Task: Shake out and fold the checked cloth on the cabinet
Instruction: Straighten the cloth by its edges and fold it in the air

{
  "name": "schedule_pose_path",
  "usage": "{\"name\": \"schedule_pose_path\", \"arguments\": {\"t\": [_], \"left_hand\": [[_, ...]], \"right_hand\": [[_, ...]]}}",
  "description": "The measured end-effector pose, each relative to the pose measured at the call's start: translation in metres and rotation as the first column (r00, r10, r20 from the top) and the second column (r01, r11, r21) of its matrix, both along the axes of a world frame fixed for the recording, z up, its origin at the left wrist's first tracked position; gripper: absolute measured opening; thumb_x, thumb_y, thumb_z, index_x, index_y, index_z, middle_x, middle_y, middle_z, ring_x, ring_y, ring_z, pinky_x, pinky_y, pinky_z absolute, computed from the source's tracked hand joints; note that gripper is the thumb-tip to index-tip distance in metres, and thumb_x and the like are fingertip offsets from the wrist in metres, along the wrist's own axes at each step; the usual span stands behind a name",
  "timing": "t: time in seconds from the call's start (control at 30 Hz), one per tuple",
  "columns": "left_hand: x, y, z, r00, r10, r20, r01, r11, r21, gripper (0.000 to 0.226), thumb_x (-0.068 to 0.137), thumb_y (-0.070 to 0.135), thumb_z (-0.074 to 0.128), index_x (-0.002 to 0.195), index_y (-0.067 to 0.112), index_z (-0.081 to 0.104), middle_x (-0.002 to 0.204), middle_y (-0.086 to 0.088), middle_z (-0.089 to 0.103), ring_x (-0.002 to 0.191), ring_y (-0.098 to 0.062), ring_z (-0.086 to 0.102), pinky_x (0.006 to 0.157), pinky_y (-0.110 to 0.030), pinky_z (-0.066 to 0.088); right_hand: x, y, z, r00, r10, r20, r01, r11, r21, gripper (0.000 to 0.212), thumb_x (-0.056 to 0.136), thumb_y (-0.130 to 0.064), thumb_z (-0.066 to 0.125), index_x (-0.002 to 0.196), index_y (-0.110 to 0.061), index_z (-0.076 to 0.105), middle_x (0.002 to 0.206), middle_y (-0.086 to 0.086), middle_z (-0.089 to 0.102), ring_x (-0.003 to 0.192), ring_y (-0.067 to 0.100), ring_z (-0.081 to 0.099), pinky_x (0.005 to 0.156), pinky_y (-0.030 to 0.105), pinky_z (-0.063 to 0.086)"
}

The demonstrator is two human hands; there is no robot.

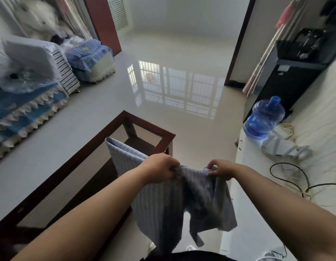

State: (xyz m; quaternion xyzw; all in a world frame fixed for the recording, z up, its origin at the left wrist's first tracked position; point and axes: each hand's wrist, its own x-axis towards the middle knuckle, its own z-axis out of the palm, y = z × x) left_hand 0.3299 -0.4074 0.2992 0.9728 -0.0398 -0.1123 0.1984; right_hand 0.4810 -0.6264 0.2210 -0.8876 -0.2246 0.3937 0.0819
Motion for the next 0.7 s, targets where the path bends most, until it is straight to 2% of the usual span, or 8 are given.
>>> {"name": "schedule_pose_path", "arguments": {"t": [0.07,0.17,0.23,0.3,0.4,0.5,0.57,0.7], "left_hand": [[-0.009,0.011,-0.005,0.999,0.049,-0.012,-0.049,0.998,-0.025,0.034,0.082,0.028,0.061,0.053,0.026,0.043,0.054,0.009,0.050,0.054,-0.010,0.047,0.052,-0.027,0.034],[-0.024,0.032,-0.012,0.989,0.147,-0.025,-0.148,0.987,-0.069,0.040,0.079,0.028,0.063,0.047,0.030,0.039,0.047,0.008,0.042,0.047,-0.006,0.038,0.049,-0.025,0.028],[-0.034,0.044,-0.018,0.982,0.183,-0.048,-0.185,0.981,-0.056,0.041,0.078,0.030,0.065,0.046,0.030,0.038,0.046,0.008,0.040,0.045,-0.006,0.035,0.047,-0.023,0.025],[-0.047,0.055,-0.028,0.976,0.202,-0.084,-0.204,0.979,-0.016,0.041,0.079,0.032,0.064,0.048,0.030,0.037,0.047,0.008,0.042,0.045,-0.005,0.036,0.046,-0.024,0.027],[-0.068,0.070,-0.046,0.947,0.287,-0.145,-0.284,0.958,0.036,0.036,0.081,0.034,0.063,0.054,0.030,0.039,0.054,0.011,0.046,0.051,-0.004,0.043,0.049,-0.022,0.028],[-0.089,0.078,-0.066,0.884,0.448,-0.137,-0.444,0.894,0.056,0.034,0.083,0.029,0.059,0.055,0.029,0.040,0.059,0.007,0.053,0.059,-0.015,0.051,0.055,-0.028,0.031],[-0.100,0.080,-0.078,0.830,0.547,-0.112,-0.546,0.837,0.043,0.034,0.085,0.025,0.057,0.056,0.028,0.041,0.066,0.000,0.063,0.061,-0.017,0.051,0.055,-0.028,0.031],[-0.115,0.080,-0.091,0.722,0.688,-0.080,-0.689,0.724,0.010,0.026,0.085,0.015,0.054,0.062,0.026,0.046,0.074,-0.006,0.069,0.065,-0.024,0.057,0.054,-0.029,0.031]], "right_hand": [[-0.014,0.003,-0.022,0.997,-0.040,0.071,0.039,0.999,0.018,0.031,0.090,-0.039,0.055,0.116,-0.022,0.055,0.126,0.007,0.059,0.111,0.026,0.056,0.082,0.029,0.043],[-0.030,0.013,-0.047,0.943,-0.330,0.033,0.319,0.931,0.175,0.045,0.089,-0.037,0.056,0.126,-0.014,0.042,0.125,0.015,0.057,0.114,0.033,0.055,0.083,0.033,0.041],[-0.031,0.017,-0.052,0.887,-0.461,-0.003,0.453,0.871,0.192,0.047,0.084,-0.043,0.061,0.109,-0.004,0.053,0.101,0.014,0.062,0.107,0.036,0.059,0.071,0.032,0.042],[-0.030,0.016,-0.047,0.897,-0.442,0.019,0.431,0.881,0.194,0.044,0.082,-0.050,0.060,0.073,-0.007,0.059,0.069,0.006,0.057,0.081,0.033,0.062,0.056,0.030,0.037],[-0.031,0.018,-0.034,0.915,-0.390,0.108,0.339,0.884,0.321,0.038,0.089,-0.046,0.053,0.066,-0.017,0.057,0.066,0.003,0.055,0.066,0.026,0.051,0.056,0.030,0.033],[-0.045,0.020,-0.023,0.926,-0.343,0.159,0.238,0.856,0.460,0.040,0.094,-0.030,0.049,0.055,-0.023,0.044,0.057,-0.008,0.048,0.060,0.023,0.047,0.049,0.028,0.028],[-0.058,0.020,-0.016,0.930,-0.360,0.071,0.269,0.802,0.534,0.038,0.096,-0.028,0.047,0.058,-0.022,0.048,0.058,-0.006,0.050,0.059,0.018,0.046,0.050,0.026,0.030],[-0.079,0.016,-0.003,0.836,-0.454,-0.308,0.542,0.596,0.592,0.034,0.098,-0.033,0.044,0.088,-0.007,0.063,0.081,0.009,0.061,0.075,0.020,0.053,0.067,0.031,0.042]]}}
